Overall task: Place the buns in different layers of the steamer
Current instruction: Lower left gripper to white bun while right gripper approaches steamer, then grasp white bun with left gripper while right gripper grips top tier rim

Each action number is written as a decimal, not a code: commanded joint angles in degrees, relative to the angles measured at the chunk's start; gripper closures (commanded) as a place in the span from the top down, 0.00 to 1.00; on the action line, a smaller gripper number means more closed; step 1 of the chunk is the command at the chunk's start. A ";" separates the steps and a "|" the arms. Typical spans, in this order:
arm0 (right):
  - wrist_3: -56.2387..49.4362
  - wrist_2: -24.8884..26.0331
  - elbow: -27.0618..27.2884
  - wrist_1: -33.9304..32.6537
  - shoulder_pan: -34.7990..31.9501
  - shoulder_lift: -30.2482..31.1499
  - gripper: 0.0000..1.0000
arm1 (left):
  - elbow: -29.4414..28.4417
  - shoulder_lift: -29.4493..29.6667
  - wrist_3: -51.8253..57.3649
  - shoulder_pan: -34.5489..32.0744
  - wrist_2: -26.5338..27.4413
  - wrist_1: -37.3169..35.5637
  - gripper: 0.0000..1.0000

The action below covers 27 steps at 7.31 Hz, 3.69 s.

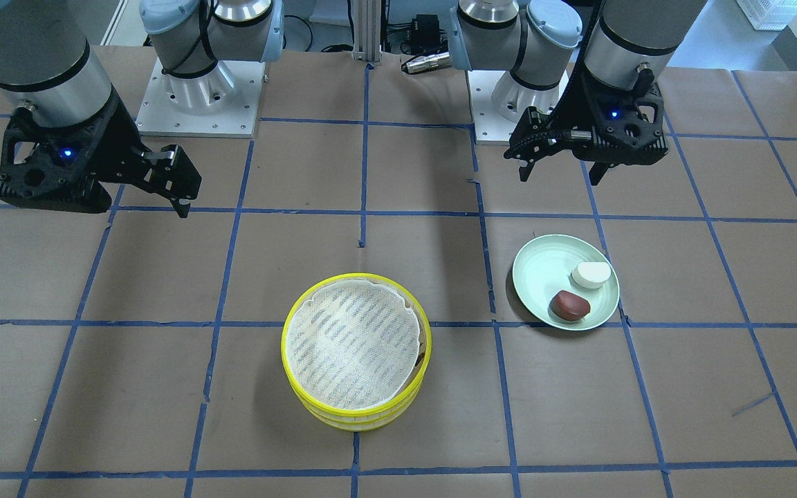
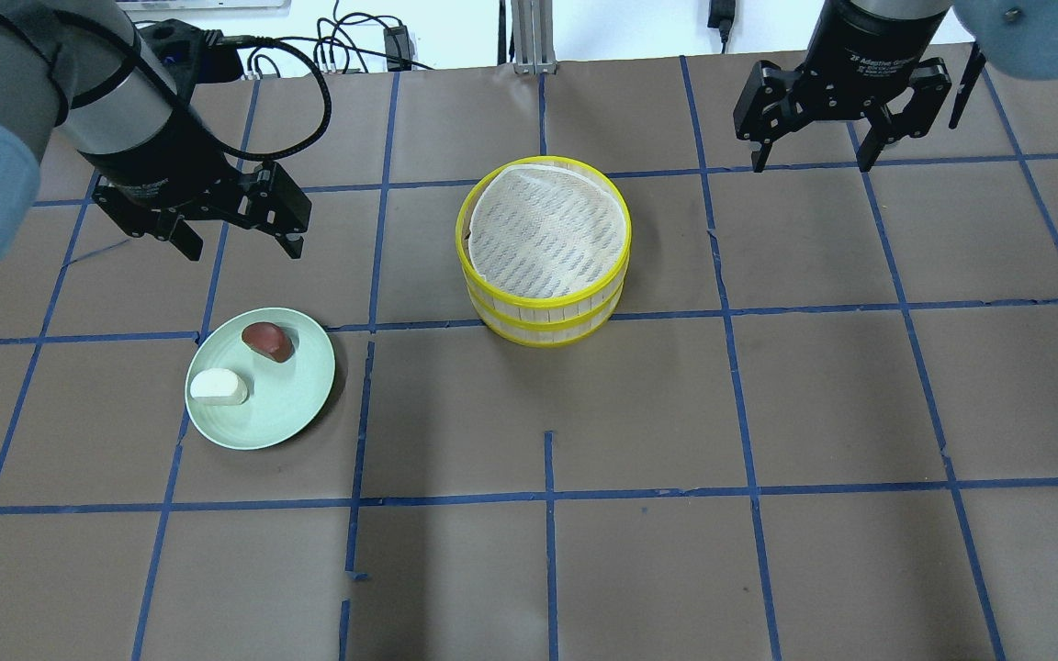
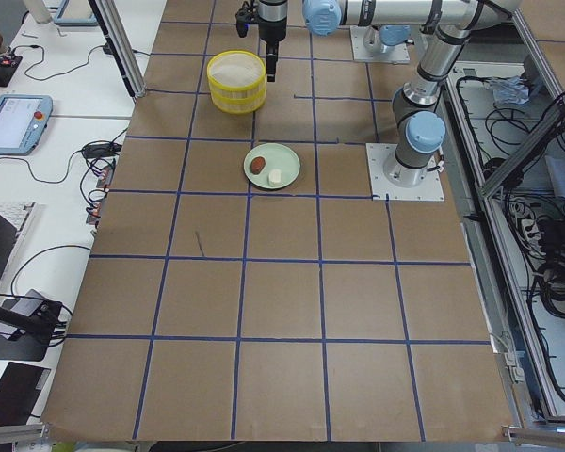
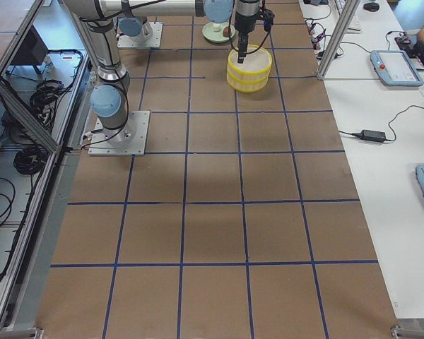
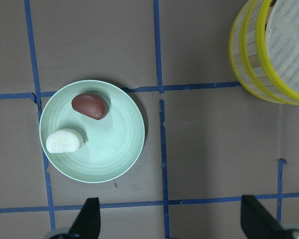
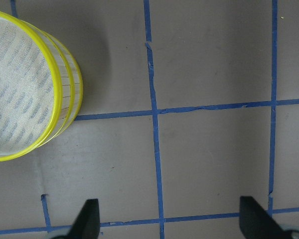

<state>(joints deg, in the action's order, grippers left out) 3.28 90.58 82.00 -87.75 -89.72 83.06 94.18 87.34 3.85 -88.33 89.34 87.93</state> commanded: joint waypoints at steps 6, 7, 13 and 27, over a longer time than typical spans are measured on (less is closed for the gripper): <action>0.06 -0.05 0.09 -0.40 -0.02 -0.52 1.00 | 7.83 0.80 8.09 9.28 0.31 0.66 1.00; 0.49 -0.22 0.18 -1.27 -0.10 -2.35 1.00 | 12.21 2.91 9.41 10.97 0.14 -5.60 1.00; 13.74 -2.60 3.59 -23.48 -8.70 -17.57 0.93 | 19.02 15.76 29.11 13.87 7.57 -27.55 1.00; 7.76 -4.10 4.13 -17.64 -7.77 -14.69 0.13 | 21.31 19.10 30.60 14.32 9.99 -28.43 0.05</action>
<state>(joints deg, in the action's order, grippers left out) 15.41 85.96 86.09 -107.49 -98.82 66.41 115.46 106.71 34.94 -74.00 100.02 59.64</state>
